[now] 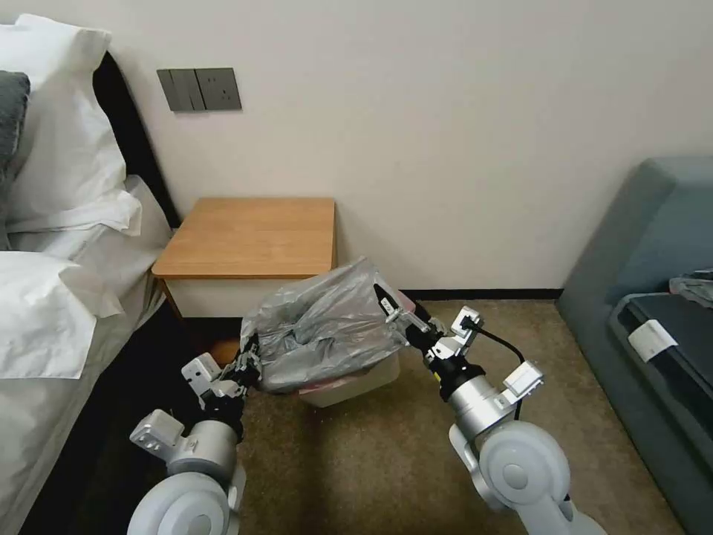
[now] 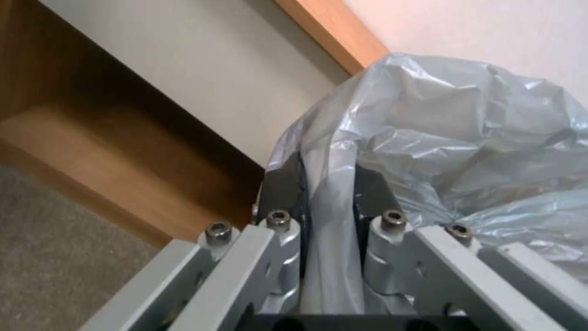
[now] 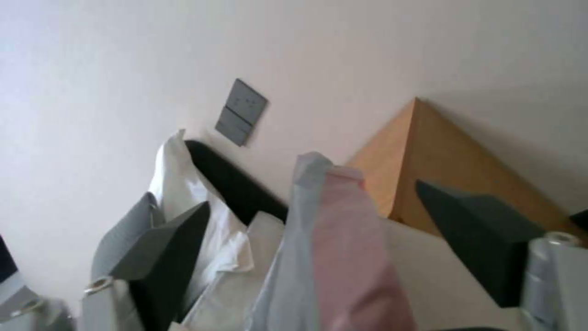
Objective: Pick up the garbage bag from the table and place it over the trash can.
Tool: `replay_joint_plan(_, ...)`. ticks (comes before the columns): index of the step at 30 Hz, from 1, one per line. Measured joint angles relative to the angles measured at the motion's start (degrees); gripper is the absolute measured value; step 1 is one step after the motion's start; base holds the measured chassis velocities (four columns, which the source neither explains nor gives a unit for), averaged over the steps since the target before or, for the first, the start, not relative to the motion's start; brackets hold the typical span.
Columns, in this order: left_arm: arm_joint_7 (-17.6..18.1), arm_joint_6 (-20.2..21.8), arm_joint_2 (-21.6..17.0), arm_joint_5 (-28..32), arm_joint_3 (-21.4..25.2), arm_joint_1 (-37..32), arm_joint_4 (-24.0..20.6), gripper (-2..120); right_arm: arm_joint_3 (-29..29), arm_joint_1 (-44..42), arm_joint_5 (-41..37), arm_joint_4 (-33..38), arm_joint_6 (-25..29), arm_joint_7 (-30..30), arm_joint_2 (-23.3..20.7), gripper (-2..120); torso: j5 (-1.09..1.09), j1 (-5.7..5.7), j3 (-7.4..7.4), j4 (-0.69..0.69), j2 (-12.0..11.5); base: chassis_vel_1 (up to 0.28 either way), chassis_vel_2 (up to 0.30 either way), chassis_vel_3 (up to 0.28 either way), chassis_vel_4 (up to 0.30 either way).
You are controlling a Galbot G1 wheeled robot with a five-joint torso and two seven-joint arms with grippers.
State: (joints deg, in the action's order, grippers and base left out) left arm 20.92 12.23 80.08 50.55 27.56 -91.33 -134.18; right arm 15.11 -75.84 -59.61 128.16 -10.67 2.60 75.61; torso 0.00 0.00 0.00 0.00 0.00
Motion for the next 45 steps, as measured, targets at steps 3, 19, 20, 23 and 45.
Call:
replay_joint_plan(3, 0.0, 0.2, 0.0, 0.3, -0.1, 0.0, 0.0, 8, 0.0, 0.0, 0.0, -0.1, -0.1, -0.1, 0.3, 78, 0.0, 0.0, 0.0, 0.0, 0.0, 0.0, 0.0, 0.0, 0.0)
replay_joint_plan(19, -0.3, 0.6, 0.4, 1.9, -0.5, 1.0, 0.8, 8, 0.2, -0.4, -0.2, 0.0, -0.2, -0.3, 0.3, 19, 0.0, 0.0, 0.0, 0.0, 0.0, 0.0, 0.0, 0.0, 0.0)
replay_joint_plan(20, -0.5, 0.6, 0.4, 1.9, -0.5, 1.0, 0.9, 8, 0.2, -0.4, -0.2, -0.1, -0.2, -0.3, 0.5, 15, 0.0, 0.0, 0.0, 0.0, 0.0, 0.0, 0.0, 0.0, 0.0)
replay_joint_plan(23, -0.9, 0.7, 0.4, 1.8, -0.5, 0.9, 1.2, 8, 0.2, -0.1, -0.3, -0.3, 0.0, -0.4, 1.0, 4, 0.0, 0.0, 0.0, 0.0, 0.0, 0.0, 0.0, 0.0, 0.0)
replay_joint_plan(45, -2.2, 0.6, 0.7, 2.8, -0.8, 0.9, 1.1, 7, 2.7, 0.0, -1.3, -2.1, 0.6, -0.3, 1.9, 0, 0.0, 0.0, 0.0, 0.0, 0.0, 0.0, 0.0, 0.0, 0.0)
